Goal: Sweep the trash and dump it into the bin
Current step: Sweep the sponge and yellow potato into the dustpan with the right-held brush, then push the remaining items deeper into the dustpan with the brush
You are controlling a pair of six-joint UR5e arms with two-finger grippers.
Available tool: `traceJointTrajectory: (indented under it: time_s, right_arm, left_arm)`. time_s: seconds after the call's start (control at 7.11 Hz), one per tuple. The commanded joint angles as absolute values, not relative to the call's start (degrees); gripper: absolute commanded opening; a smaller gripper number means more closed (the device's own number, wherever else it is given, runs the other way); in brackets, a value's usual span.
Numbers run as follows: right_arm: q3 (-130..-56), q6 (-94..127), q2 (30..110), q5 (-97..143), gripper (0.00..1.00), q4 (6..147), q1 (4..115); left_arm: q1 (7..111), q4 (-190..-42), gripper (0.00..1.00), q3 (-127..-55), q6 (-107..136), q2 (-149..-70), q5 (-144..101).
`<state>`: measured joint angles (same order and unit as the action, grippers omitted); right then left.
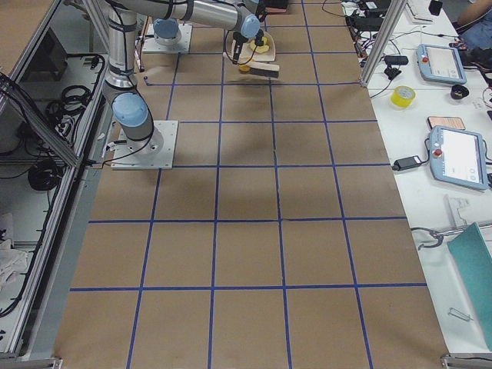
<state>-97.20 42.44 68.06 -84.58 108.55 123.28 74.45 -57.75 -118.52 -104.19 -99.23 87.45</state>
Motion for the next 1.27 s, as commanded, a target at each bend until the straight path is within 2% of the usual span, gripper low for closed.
traceJointTrajectory:
  time_s: [0.0, 0.56, 1.13]
  right_arm:
    - [-98.96, 45.95, 67.85, -84.46, 0.00, 111.00, 125.85]
    - [-97.83, 56.38, 65.50, -80.53, 0.00, 117.99, 129.98]
    - [-84.58, 64.07, 58.02, -78.05, 0.00, 115.25, 132.10]
  left_arm:
    - [74.44, -57.74, 0.00, -118.48, -103.54, -99.23, 87.45]
    - [74.53, -57.74, 0.00, -118.39, -102.74, -99.32, 87.45]
    - [74.62, -57.74, 0.00, -118.21, -102.48, -99.23, 87.36]
